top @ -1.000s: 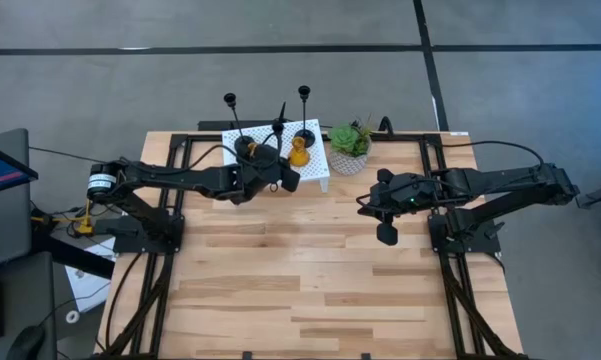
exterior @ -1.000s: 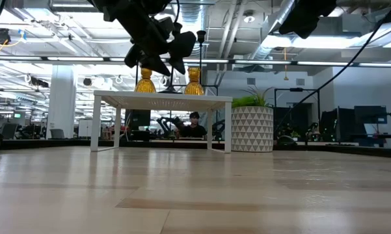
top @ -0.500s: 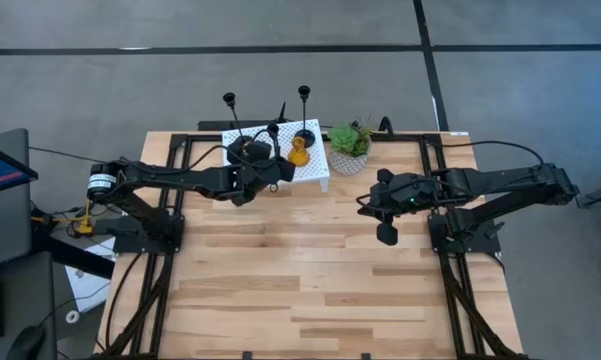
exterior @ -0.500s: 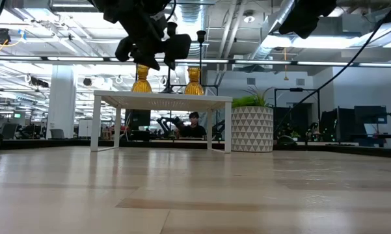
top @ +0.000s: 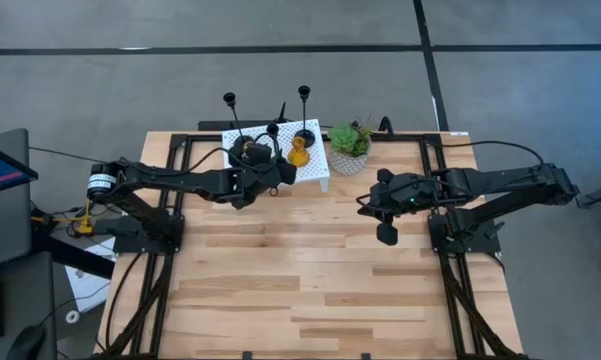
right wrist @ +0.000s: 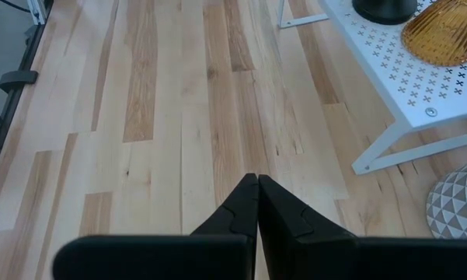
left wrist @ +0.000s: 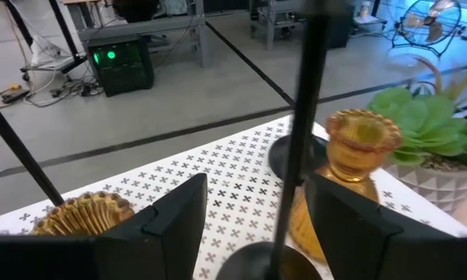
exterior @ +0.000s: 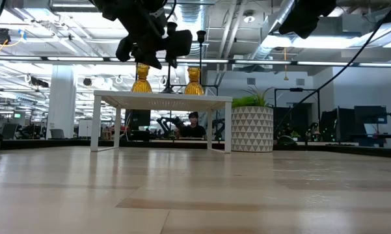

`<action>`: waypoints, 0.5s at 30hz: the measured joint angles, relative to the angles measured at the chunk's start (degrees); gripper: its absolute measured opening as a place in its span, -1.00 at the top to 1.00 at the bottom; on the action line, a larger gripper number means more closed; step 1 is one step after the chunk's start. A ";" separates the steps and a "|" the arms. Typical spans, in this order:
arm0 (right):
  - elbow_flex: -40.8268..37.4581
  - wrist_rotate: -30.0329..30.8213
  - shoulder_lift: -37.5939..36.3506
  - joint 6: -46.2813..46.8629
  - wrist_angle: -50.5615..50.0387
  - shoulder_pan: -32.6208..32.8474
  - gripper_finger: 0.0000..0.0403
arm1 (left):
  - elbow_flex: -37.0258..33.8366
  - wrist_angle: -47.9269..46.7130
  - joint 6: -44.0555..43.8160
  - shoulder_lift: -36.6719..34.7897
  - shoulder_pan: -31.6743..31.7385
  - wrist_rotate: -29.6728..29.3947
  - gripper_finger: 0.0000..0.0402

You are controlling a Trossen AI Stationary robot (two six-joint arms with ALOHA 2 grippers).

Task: Pick & Place candle stick holders
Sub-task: Put the black candle holder on the shelf, then adjust the candle holders on the shelf

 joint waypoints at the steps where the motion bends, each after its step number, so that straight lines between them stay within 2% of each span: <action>1: 0.00 0.01 0.00 -0.01 0.00 0.00 1.00 | 0.00 0.10 0.00 0.00 -0.34 -0.32 -0.09; 9: 0.00 0.00 0.00 0.01 0.04 0.00 1.00 | 0.00 0.20 -0.44 0.00 -3.30 -4.83 -0.09; 15: 0.00 0.01 0.00 0.42 0.03 0.00 1.00 | 0.00 0.20 -2.95 0.00 -5.81 -5.16 -0.09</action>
